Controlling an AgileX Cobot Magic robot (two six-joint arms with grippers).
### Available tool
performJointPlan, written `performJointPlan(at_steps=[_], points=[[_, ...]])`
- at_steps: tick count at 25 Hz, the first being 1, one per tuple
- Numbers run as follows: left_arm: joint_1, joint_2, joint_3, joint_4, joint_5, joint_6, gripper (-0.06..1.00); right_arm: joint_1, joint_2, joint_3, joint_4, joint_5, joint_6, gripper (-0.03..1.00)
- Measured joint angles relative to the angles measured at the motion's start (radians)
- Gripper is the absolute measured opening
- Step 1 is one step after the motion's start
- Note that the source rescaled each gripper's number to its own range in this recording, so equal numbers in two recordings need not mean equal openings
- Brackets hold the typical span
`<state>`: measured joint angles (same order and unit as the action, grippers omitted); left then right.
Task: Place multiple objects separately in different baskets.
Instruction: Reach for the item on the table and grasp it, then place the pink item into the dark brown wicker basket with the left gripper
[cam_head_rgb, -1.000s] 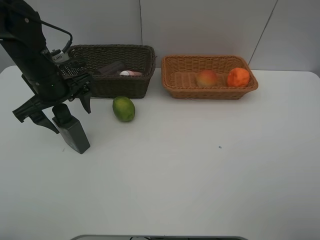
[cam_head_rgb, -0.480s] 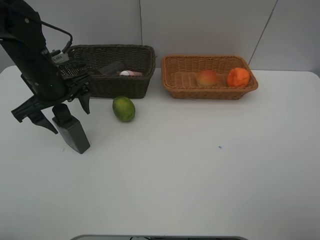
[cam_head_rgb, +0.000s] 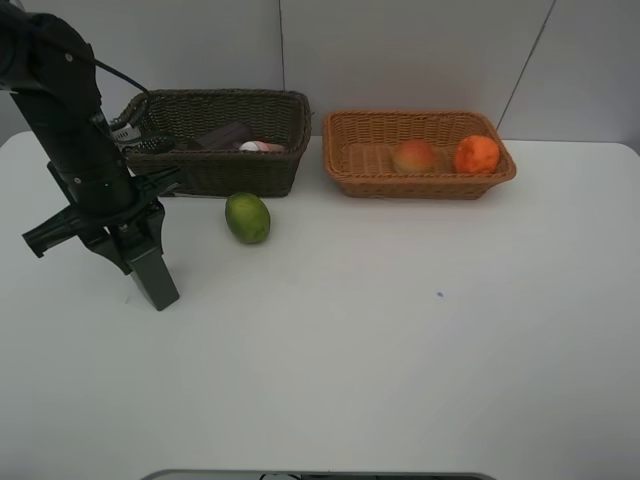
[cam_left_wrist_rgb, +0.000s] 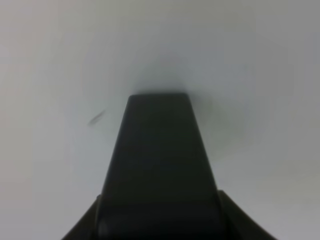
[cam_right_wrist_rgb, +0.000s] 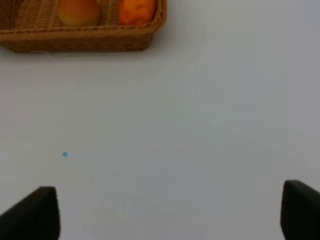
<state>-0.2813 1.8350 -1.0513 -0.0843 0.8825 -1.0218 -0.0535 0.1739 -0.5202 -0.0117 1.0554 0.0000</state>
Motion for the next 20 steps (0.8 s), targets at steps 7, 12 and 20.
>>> performJointPlan(at_steps=[7,12,20], points=[[0.0,0.0,0.0,-0.001,-0.002,-0.016,0.01,0.0,0.0,0.0,0.0,0.0,0.0,0.91],[0.0,0.0,0.0,-0.002,-0.002,-0.017,0.01,0.0,0.0,0.0,0.0,0.0,0.0,0.91],[0.0,0.0,0.0,-0.005,-0.002,0.025,0.01,0.0,0.0,0.0,0.0,0.0,0.0,0.91]])
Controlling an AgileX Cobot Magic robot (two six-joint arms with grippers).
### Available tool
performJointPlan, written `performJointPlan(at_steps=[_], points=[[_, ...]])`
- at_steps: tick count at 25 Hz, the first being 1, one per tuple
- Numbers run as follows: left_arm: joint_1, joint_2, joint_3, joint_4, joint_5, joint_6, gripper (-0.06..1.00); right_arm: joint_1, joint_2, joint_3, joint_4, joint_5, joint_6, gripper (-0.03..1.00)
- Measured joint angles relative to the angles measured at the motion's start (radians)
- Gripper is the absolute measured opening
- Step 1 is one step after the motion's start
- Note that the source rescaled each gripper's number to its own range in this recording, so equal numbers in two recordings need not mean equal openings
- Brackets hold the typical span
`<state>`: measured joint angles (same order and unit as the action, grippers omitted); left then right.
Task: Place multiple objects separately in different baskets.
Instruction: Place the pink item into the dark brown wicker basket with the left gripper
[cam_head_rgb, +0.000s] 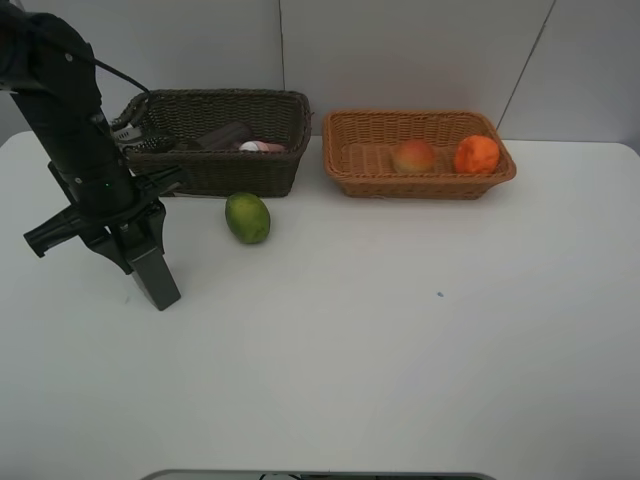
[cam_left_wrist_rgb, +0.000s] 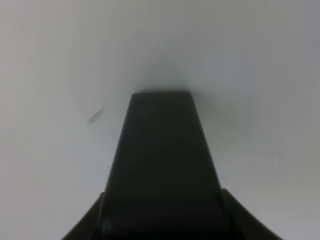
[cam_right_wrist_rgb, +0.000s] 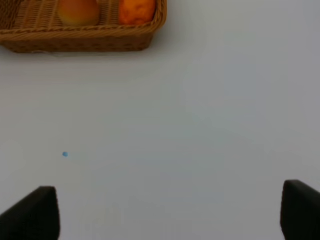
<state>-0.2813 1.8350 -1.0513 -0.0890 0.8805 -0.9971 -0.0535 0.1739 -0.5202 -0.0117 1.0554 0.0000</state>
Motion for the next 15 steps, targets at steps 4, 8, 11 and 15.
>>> performJointPlan(at_steps=[4,8,11,15], points=[[0.013,-0.055,-0.001,-0.007,-0.004,0.141,0.01,0.0,0.0,0.0,0.0,0.0,0.0,0.91],[0.022,-0.13,-0.04,0.037,0.006,0.266,0.01,0.0,0.0,0.0,0.0,0.0,0.0,0.91],[0.023,-0.162,-0.098,0.072,0.034,0.356,0.01,0.0,0.0,0.0,0.0,0.0,0.0,0.91],[0.023,-0.175,-0.178,0.097,0.055,0.471,0.01,0.0,0.0,0.0,0.0,0.0,0.0,0.91]])
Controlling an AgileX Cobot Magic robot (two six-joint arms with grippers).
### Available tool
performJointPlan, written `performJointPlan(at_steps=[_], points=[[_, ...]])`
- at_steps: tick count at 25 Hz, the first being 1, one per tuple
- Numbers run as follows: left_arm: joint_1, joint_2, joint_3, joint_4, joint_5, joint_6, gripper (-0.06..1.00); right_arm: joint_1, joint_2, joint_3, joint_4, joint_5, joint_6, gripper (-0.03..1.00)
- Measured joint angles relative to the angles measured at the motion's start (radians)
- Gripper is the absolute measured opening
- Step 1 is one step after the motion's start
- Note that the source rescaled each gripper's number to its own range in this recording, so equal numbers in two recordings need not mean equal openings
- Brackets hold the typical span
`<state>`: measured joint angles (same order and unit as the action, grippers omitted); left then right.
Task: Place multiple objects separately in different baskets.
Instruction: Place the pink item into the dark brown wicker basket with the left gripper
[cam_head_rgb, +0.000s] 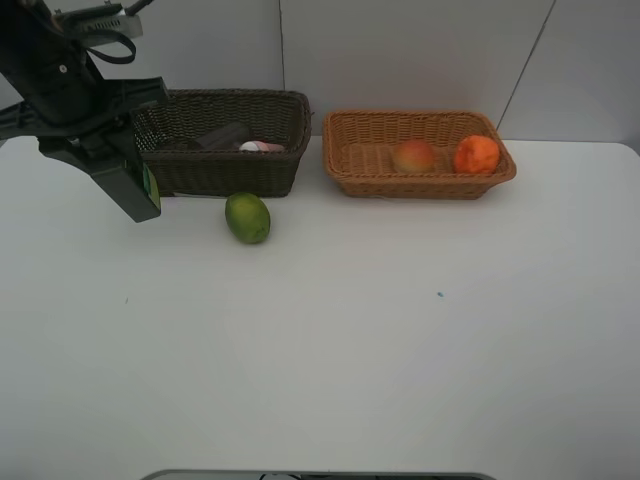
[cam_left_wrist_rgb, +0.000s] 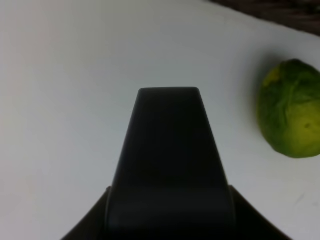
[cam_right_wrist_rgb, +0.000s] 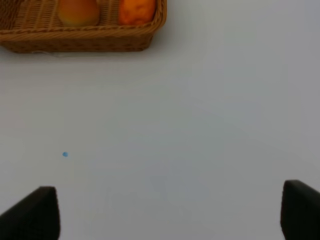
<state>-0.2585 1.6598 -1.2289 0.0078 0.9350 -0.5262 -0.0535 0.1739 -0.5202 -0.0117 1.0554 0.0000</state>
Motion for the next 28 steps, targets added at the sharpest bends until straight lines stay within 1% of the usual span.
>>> performJointPlan(at_steps=[2,4,6,11,19,25,28], points=[[0.0,0.0,-0.038,0.011,-0.002,0.065,0.01,0.0,0.0,0.0,0.0,0.0,0.0,0.91],[0.0,0.0,-0.067,0.018,-0.01,0.106,0.01,0.0,0.0,0.0,0.0,0.0,0.0,0.91],[0.0,0.0,-0.094,0.021,-0.04,0.149,0.01,0.0,0.0,0.0,0.0,0.0,0.0,0.91],[0.0,0.0,-0.128,0.022,-0.091,0.226,0.01,0.0,0.0,0.0,0.0,0.0,0.0,0.91],[0.0,0.0,-0.128,0.022,-0.186,0.246,0.01,0.0,0.0,0.0,0.0,0.0,0.0,0.91],[0.0,0.016,-0.137,0.022,-0.305,0.254,0.01,0.0,0.0,0.0,0.0,0.0,0.0,0.91],[0.012,0.073,-0.175,0.027,-0.319,0.258,0.01,0.0,0.0,0.0,0.0,0.0,0.0,0.91]])
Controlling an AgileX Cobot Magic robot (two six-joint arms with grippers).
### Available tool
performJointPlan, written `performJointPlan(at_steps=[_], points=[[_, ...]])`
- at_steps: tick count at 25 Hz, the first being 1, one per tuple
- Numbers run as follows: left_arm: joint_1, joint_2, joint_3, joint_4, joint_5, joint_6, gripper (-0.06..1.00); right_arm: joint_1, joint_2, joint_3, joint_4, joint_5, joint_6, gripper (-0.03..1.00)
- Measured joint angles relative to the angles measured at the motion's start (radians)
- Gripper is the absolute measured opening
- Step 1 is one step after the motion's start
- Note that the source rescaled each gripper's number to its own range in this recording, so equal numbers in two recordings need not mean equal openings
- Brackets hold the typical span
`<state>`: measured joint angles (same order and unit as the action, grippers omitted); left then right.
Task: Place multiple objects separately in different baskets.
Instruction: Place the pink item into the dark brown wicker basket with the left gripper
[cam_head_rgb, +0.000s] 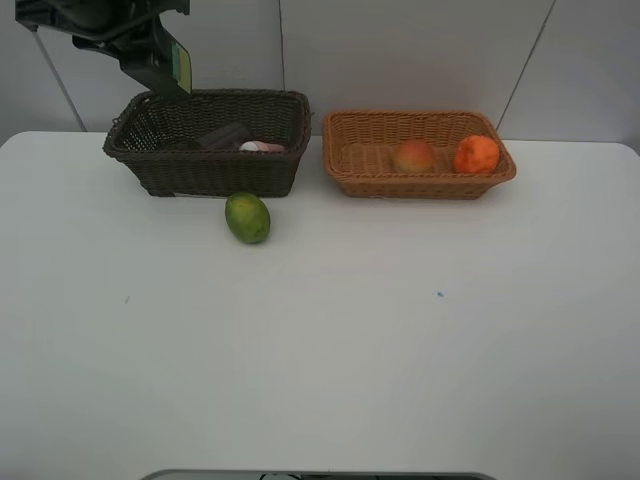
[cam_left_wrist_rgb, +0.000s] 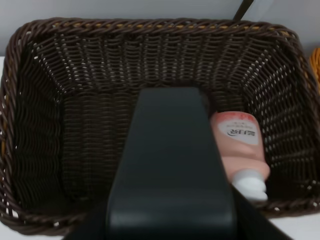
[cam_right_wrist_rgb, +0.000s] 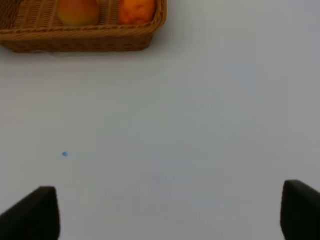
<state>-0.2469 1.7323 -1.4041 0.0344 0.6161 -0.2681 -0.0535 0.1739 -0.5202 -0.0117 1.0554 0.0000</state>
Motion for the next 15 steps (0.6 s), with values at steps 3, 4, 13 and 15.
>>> performJointPlan(at_steps=[3,4,13,15], points=[[0.009,0.092,-0.052,0.035,0.001,0.002,0.01,0.0,0.0,0.0,0.0,0.0,0.0,0.91],[0.01,0.119,-0.067,0.049,0.001,0.003,0.01,0.0,0.0,0.0,0.0,0.0,0.0,0.91],[0.022,0.287,-0.142,0.16,-0.044,-0.031,0.01,0.0,0.0,0.0,0.0,0.0,0.0,0.91],[0.034,0.305,-0.142,0.168,-0.077,-0.037,0.01,0.0,0.0,0.0,0.0,0.0,0.0,0.91]])
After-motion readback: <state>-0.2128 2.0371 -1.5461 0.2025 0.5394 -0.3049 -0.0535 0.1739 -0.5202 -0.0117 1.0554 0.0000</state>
